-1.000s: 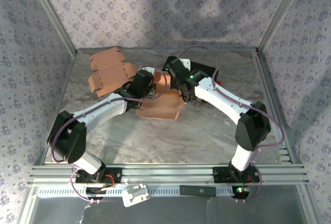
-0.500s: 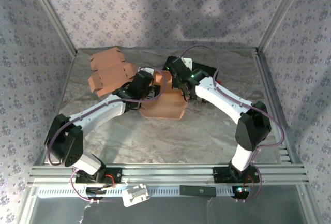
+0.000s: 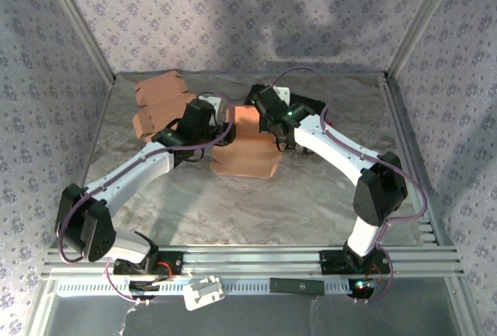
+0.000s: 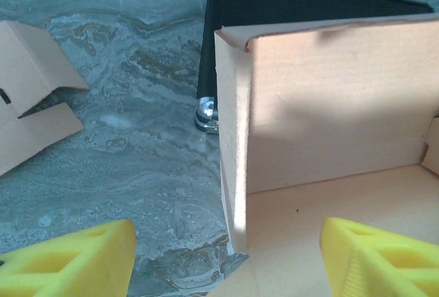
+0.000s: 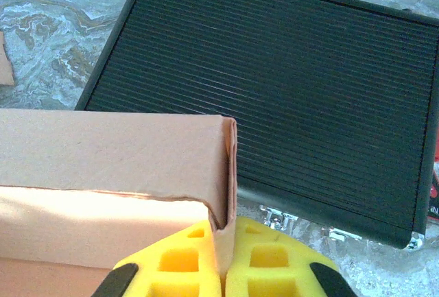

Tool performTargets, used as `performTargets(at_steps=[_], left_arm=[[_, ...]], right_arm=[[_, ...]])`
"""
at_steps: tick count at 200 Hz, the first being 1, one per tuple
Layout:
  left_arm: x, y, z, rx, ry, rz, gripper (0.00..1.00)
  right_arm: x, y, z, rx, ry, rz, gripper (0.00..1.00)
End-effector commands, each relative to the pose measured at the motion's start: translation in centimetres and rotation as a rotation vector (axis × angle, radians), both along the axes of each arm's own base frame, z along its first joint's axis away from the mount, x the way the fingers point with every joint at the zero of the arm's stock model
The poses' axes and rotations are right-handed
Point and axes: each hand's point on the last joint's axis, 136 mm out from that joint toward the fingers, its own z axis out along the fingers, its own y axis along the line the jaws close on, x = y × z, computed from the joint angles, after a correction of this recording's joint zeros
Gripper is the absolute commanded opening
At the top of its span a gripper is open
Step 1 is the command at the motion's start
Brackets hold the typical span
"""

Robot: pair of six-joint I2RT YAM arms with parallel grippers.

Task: Fold the paper box

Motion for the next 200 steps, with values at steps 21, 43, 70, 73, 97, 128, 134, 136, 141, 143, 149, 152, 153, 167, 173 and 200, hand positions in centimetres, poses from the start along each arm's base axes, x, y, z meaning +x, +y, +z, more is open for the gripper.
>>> performTargets(at_steps=[21,43,70,73,97,128,134,136,141,143,149,152,153,167,173,200], left_arm=[[1.4,0.0,-1.4,0.087,-0.001,0.032,0.61],[2.0,0.0,-1.9,0.151,-0.021,0.051,0.53],[2.7,-0.2,-2.6,0.205,-0.041,0.076,0.45],[2.8,-0.2,-2.6,0.206,-0.044,0.077,0.44],[3.6,-0.6,-3.0,0.247,-0.066,0.092,0.36],[4.4,-1.0,-3.3,0.284,-0.082,0.104,0.27],[4.6,-0.9,-3.4,0.294,-0.081,0.111,0.23],[4.6,-0.9,-3.5,0.297,-0.081,0.114,0.21],[4.7,-0.8,-3.6,0.304,-0.08,0.118,0.15],[4.8,-0.7,-3.7,0.309,-0.079,0.121,0.12],[4.9,-0.6,-3.8,0.318,-0.076,0.129,0.06],[4.9,-0.5,-4.0,0.328,-0.072,0.135,0.03],[4.9,-0.4,-4.0,0.331,-0.072,0.138,0.02],[5.0,0.3,-4.1,0.379,-0.074,0.18,0.0],[4.9,0.5,-4.1,0.396,-0.078,0.195,0.0],[4.5,0.9,-3.7,0.454,-0.105,0.246,0.0]], right_arm=[[0.1,0.1,0.3,0.005,0.008,-0.009,0.0],[0.1,0.1,0.3,0.008,0.01,-0.008,0.0],[0.1,0.2,0.4,0.012,0.01,-0.006,0.0],[0.1,0.2,0.4,0.013,0.011,-0.005,0.0],[0.1,0.4,0.3,0.017,0.012,-0.001,0.0],[0.0,0.5,0.0,0.029,0.017,-0.016,0.0],[0.0,0.5,0.0,0.03,0.017,-0.017,0.0],[0.0,0.5,0.0,0.03,0.018,-0.017,0.0],[0.0,0.5,0.0,0.029,0.017,-0.016,0.0],[0.0,0.5,0.0,0.029,0.016,-0.017,0.0],[-0.1,0.4,0.0,0.028,0.017,-0.019,0.0],[-0.1,0.4,0.0,0.027,0.017,-0.018,0.0],[-0.1,0.4,0.0,0.027,0.017,-0.019,0.0],[-0.1,0.3,0.0,0.029,0.016,-0.023,0.0],[-0.1,0.3,0.1,0.031,0.016,-0.024,0.0],[-0.1,0.4,-0.3,0.036,0.023,-0.033,0.0]])
